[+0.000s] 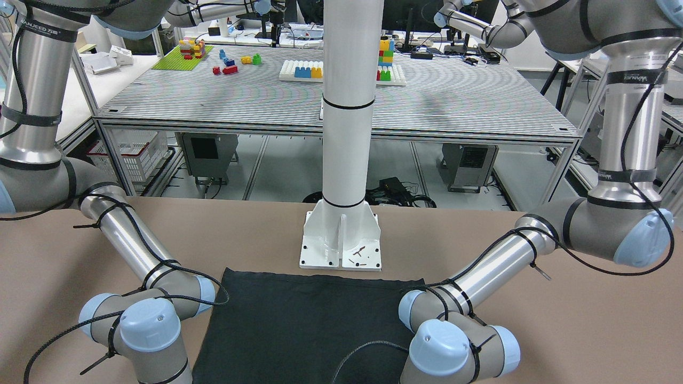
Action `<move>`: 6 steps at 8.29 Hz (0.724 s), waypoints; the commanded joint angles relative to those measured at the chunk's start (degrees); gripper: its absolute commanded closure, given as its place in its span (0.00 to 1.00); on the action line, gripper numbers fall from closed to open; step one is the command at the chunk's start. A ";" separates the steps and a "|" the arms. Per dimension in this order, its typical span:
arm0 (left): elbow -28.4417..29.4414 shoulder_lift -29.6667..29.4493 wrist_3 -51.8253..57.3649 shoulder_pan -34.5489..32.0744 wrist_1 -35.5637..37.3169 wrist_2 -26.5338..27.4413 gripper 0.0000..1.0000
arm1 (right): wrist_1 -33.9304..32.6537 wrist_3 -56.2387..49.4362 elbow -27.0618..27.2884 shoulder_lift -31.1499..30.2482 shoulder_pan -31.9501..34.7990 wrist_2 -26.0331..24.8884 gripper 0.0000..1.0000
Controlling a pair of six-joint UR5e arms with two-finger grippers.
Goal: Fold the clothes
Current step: 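Fold both sleeves inward toward the shirt center with both grippers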
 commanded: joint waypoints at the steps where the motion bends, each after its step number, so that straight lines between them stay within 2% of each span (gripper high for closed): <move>1: -21.56 16.51 -5.31 6.31 0.47 4.73 0.07 | 0.46 0.95 0.82 -0.20 -0.54 0.05 0.05; 2: -27.21 21.19 -8.45 7.02 0.47 4.74 0.07 | 0.03 2.17 3.96 -2.90 -0.80 0.05 0.05; 4: -33.31 26.67 -13.56 8.17 0.82 4.92 0.06 | -1.46 11.36 21.47 -16.65 -5.35 -0.82 0.05; 5: -35.42 28.51 -13.84 8.17 2.56 5.62 0.06 | -5.73 18.72 30.62 -22.82 -8.33 -1.18 0.06; 6: -37.53 30.01 -13.93 8.17 3.79 5.62 0.06 | -10.04 27.06 37.67 -27.58 -14.02 -5.19 0.07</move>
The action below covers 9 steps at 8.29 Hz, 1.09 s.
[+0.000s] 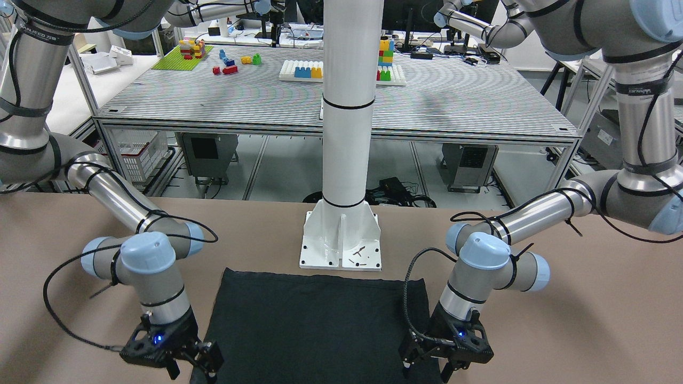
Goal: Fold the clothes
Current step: 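Fold both sleeves inward toward the shirt center with both grippers, then move both grippers down to the hem corners nearest the robot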
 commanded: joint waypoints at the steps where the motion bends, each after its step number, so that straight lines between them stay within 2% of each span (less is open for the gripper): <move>1: -5.19 4.67 -1.12 0.16 2.16 0.44 0.06 | -9.04 21.47 18.84 -14.59 -15.49 -11.07 0.12; 2: -5.11 4.94 -1.21 0.16 2.25 0.44 0.06 | -10.71 28.77 19.32 -15.42 -22.96 -17.32 0.27; 3: -5.11 4.95 -1.82 0.16 2.25 0.53 0.06 | -12.82 31.54 19.93 -15.60 -27.39 -18.77 0.34; 5: -5.72 4.86 -3.40 0.16 3.91 1.40 0.06 | -14.42 35.25 20.11 -17.96 -36.62 -21.76 0.40; 8: -6.43 4.68 -4.02 0.16 4.89 1.76 0.06 | -14.42 35.35 20.03 -18.94 -40.26 -23.53 0.45; 9: -7.04 4.77 -4.63 0.16 5.15 1.76 0.06 | -14.60 35.26 20.03 -19.03 -40.18 -23.62 0.68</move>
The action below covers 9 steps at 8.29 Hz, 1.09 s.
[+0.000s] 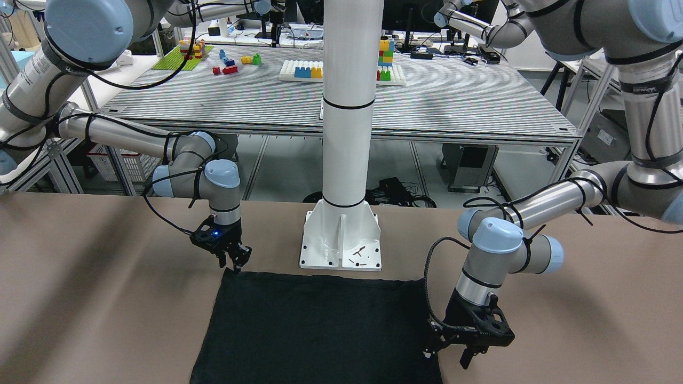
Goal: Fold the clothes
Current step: 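Move both grippers down to the hem corners nearest the robot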
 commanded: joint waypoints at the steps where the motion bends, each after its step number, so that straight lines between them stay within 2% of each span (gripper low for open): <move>1: -1.06 0.01 -0.98 0.05 1.09 0.10 0.06 | -0.64 -0.15 0.18 -0.29 -0.61 -0.36 0.97; 4: -1.06 0.01 -1.86 -0.03 1.19 0.10 0.06 | -0.64 -0.77 3.33 -2.13 -0.08 0.08 1.00; 6: -1.15 0.19 -9.19 1.10 1.36 2.02 0.07 | -1.25 -0.59 5.46 -3.28 -0.87 0.00 1.00; 7: -2.28 1.67 -12.46 4.41 1.36 4.47 0.07 | -1.26 -0.59 5.46 -3.11 -0.96 0.08 1.00; 8: -6.47 6.21 -15.63 11.15 1.36 9.54 0.10 | -1.26 -0.50 5.37 -2.84 -1.66 0.08 1.00; 9: -9.99 10.43 -18.71 16.87 1.36 12.38 0.13 | -1.26 -0.50 5.46 -2.84 -1.67 0.08 1.00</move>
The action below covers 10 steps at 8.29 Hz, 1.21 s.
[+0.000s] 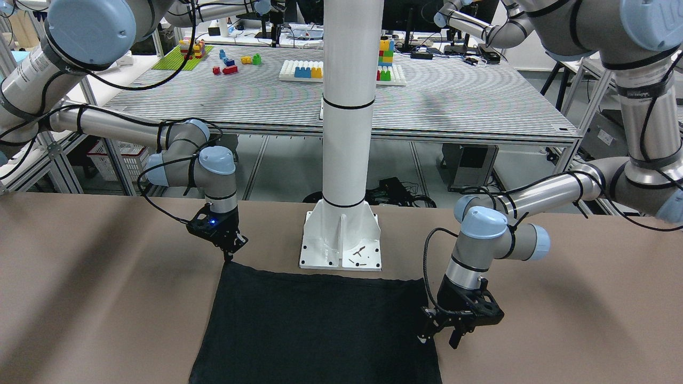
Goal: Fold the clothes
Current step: 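Move both grippers down to the hem corners nearest the robot, then grasp both hem corners with the left and right grippers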
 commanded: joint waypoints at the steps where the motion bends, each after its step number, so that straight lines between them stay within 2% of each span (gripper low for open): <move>1: -8.24 10.13 -9.98 15.10 0.02 9.12 0.18 | -0.04 0.06 0.14 0.47 -0.42 0.01 1.00; 3: -8.97 13.93 -17.28 25.39 0.10 17.20 0.31 | -0.04 0.32 0.05 1.17 -0.42 0.01 1.00; 4: -8.88 15.17 -18.53 28.40 0.10 19.33 0.41 | -0.04 0.32 -0.04 1.35 -0.42 -0.07 1.00; 5: -8.88 15.44 -19.85 29.82 0.10 19.87 0.47 | -0.04 0.32 -0.21 1.43 -0.42 -0.25 1.00; 7: -8.79 15.44 -20.30 30.10 0.10 19.96 0.66 | -0.04 0.23 -0.22 1.44 -0.34 -0.34 1.00; 10: -8.79 14.92 -20.30 30.27 0.10 19.96 0.68 | -0.04 0.32 -0.22 1.44 -0.42 -0.34 1.00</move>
